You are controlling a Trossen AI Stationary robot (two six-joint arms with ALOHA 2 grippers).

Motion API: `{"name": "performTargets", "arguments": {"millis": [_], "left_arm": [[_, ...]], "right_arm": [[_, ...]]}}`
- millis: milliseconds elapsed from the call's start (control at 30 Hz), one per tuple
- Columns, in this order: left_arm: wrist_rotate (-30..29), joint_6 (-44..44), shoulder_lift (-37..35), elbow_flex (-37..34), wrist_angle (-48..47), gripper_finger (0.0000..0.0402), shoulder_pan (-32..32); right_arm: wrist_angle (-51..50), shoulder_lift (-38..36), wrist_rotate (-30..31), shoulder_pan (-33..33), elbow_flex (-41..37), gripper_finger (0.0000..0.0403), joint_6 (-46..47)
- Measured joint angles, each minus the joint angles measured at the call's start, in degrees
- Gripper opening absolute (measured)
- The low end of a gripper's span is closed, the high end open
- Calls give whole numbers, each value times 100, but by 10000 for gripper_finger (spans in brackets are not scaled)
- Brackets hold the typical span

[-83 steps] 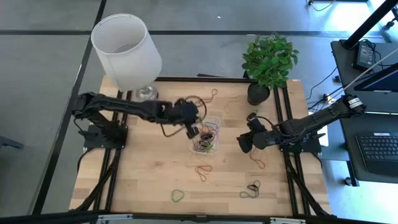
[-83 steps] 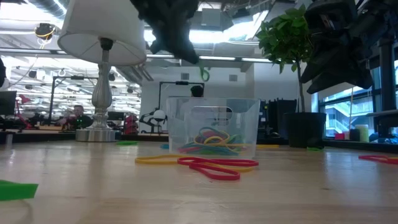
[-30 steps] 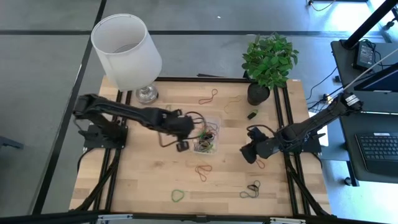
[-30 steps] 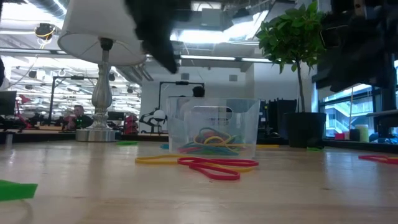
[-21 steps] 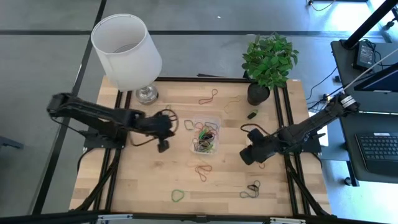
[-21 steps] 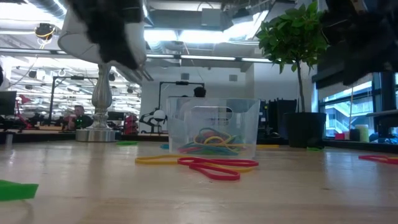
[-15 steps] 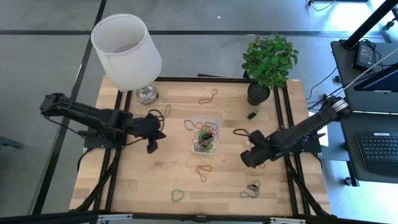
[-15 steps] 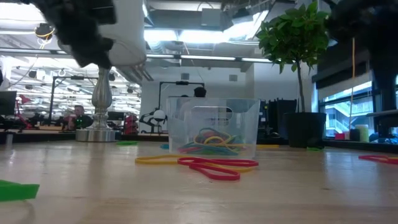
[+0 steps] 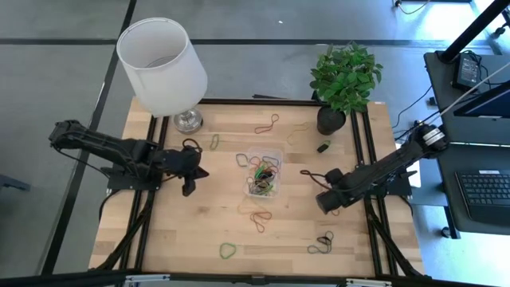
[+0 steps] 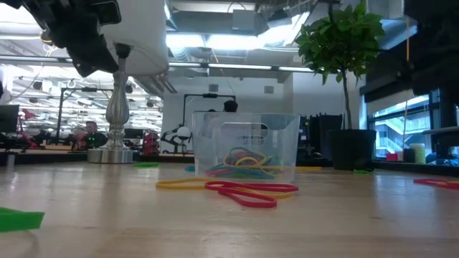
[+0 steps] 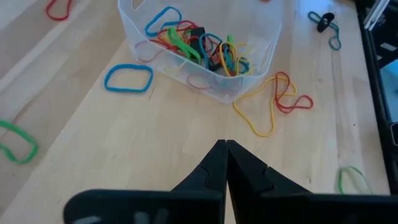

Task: Pick and place rubber bands into bin
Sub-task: Put the bottom right yellow rubber band into the bin

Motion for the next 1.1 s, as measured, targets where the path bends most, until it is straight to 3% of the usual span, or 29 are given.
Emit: {"name": "performTargets", "arguments": {"millis": [233,400,567,700,867,1100], "left_arm": [[-24,0,21,0,-8,1,0],[-24,0,21,0,-7,5,0],[-24,0,21,0,4,2,0],[-24,-4,21,0,9,3,0],[-24,-11,21,0,10,5,0],[-20,-17,22,0,31,2,0]], "right_arm": [[413,-284,7,-108,-819,131,-9],[1369,-311,12,-162,-1405,171,-17],[1903,-375,89,-164,-1781,187,25],[1916,-356,86,-164,-1747,140,-15],[1929,-309,61,-164,-1632,20,-97],[1069,-291,-65,-146,-815,5,-136]]}}
